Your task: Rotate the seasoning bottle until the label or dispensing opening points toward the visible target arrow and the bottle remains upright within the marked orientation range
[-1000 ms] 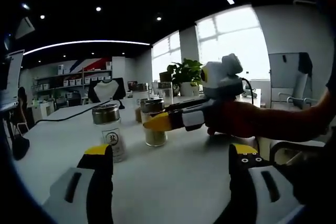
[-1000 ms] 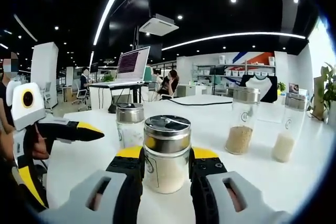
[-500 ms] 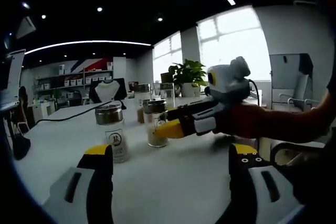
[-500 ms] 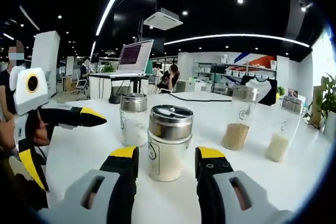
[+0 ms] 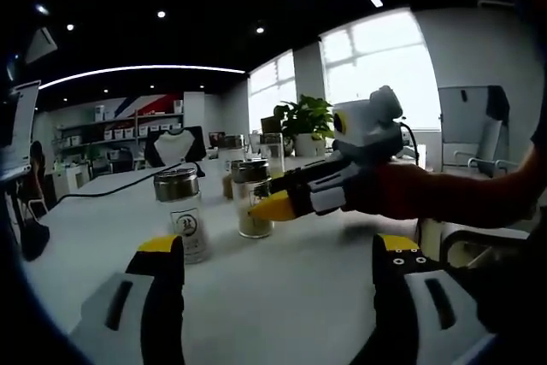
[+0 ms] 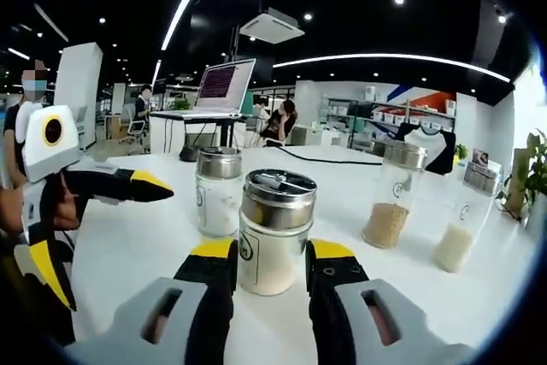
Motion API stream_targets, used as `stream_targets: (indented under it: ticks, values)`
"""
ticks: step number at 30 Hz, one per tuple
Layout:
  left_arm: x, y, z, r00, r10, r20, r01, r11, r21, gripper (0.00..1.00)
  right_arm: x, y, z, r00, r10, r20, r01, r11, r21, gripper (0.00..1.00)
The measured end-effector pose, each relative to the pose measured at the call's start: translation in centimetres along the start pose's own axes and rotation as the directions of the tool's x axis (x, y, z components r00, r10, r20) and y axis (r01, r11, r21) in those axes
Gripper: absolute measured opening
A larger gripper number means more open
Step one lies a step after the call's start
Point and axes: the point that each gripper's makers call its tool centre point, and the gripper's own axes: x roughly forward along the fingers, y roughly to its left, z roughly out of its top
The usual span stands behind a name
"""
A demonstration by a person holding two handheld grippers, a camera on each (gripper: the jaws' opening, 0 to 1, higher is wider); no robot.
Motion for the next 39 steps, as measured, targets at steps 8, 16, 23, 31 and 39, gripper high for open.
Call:
stream_targets:
  ticks: [8, 16, 23, 31, 39]
  values:
    - [-0.06, 0.12, -0.05, 1.0, 0.002, -0.002, -0.002, 1.0, 0.0, 0.96, 0.34, 0.28, 0.19, 1.0, 0.025, -0.008, -0.025, 0.999, 0.024, 0.32]
    - [-0.14, 0.11, -0.04, 1.0, 0.004, -0.006, -0.004, 1.0, 0.005, 0.96, 0.5, 0.24, 0.13, 0.999, 0.035, -0.008, -0.035, 0.999, 0.028, 0.3]
    - [-0.15, 0.19, -0.01, 1.0, 0.004, -0.006, -0.004, 1.0, 0.008, 0.96, 0.51, 0.25, 0.12, 0.999, 0.041, -0.008, -0.041, 0.999, 0.024, 0.3]
    - [-0.2, 0.18, 0.05, 1.0, 0.005, -0.002, -0.005, 1.0, 0.004, 0.96, 0.49, 0.18, 0.12, 0.999, 0.043, -0.004, -0.043, 0.999, 0.023, 0.3]
    - [0.02, -0.53, -0.11, 1.0, -0.007, -0.001, 0.007, 1.0, -0.002, 0.96, 0.59, 0.01, 0.11, 0.998, 0.066, -0.004, -0.066, 0.998, 0.025, 0.3]
